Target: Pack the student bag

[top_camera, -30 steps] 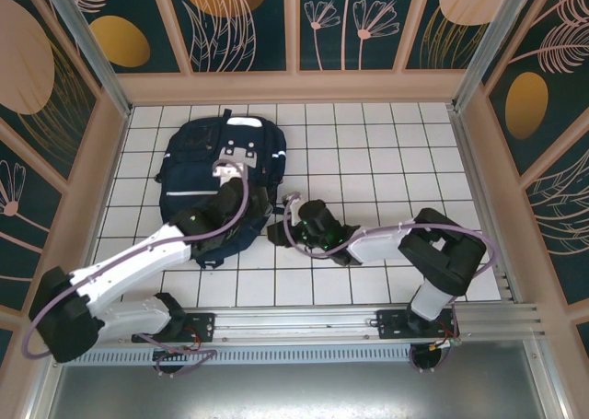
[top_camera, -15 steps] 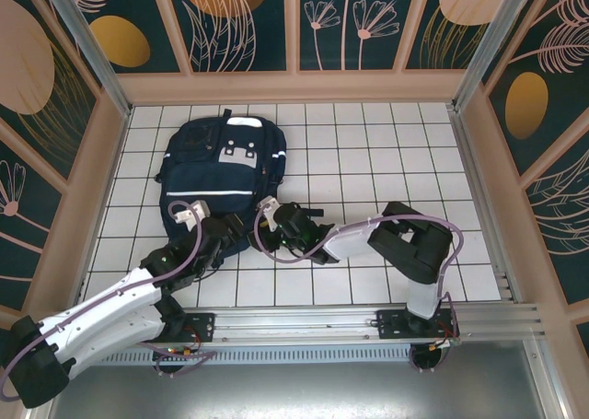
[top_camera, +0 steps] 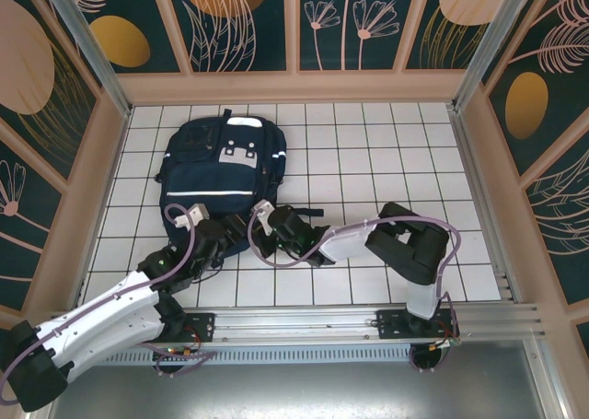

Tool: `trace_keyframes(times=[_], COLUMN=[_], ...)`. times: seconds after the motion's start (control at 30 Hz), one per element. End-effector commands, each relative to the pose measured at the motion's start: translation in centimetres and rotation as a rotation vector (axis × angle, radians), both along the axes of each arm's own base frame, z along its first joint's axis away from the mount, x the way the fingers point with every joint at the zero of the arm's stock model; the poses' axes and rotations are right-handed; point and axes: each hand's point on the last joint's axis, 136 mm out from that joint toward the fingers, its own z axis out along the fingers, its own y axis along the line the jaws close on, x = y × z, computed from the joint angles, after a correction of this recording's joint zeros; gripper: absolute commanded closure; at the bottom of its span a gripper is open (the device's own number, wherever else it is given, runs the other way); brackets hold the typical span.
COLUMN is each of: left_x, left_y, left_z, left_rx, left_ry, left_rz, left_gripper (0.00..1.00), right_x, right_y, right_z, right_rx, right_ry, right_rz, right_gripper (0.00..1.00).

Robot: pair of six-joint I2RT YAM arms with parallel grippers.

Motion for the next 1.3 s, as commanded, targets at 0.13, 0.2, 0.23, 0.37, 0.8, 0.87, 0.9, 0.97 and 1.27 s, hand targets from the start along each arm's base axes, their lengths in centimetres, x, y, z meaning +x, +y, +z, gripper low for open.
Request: trace_keyframes(times=[0.13,0.2,0.23,0.37,0.8,0.87,0.9,0.97,1.27], left_x=[-1.3,-1.1,-0.8,0.2,2.9,3.1,3.2,3.1,2.7], left_y=[-2.2,-2.0,-1.9,-1.0,-1.5,-1.0,-0.8,-0.1,3.1], left_z=[0.5,0.3,0.3,0.9,1.5,1.7,1.8,2.3,9.3], left_rx=[-0.141,-0.144,-0.146,-0.096,-0.011,0.012,0.021,0.051,0.128], left_ry=[0.076,0.066,0.056,0.014,-0.062,-0.079,-0.081,-0.087,-0.207], left_rz=[-0.069,-0.049,-0.039,0.016,0.051,0.068,0.076,0.091,0.14], left_gripper=[0.34,0.33,0.32,0.33,0.46,0.81,0.96,1.0,1.0], right_x=[0.0,-0.2,-0.3,-0.7,-1.2,-1.2,-1.1,-0.7,2.6], right_y=[-1.2,-1.1,-1.1,-0.9,-0.3,-0.4,-0.5,-0.9,-3.0], right_z=[4.8,5.8,6.3,8.8,12.1,11.8,11.7,11.3,14.1], right_rx=[0.058,0.074,0.079,0.108,0.157,0.155,0.15,0.136,0.135], right_ry=[-0.072,-0.083,-0.09,-0.124,-0.144,-0.141,-0.14,-0.138,-0.121], right_rz=[-0.044,-0.04,-0.037,-0.023,0.015,0.014,0.012,-0.002,-0.044], right_gripper=[1.0,1.0,1.0,1.0,1.0,1.0,1.0,1.0,1.0])
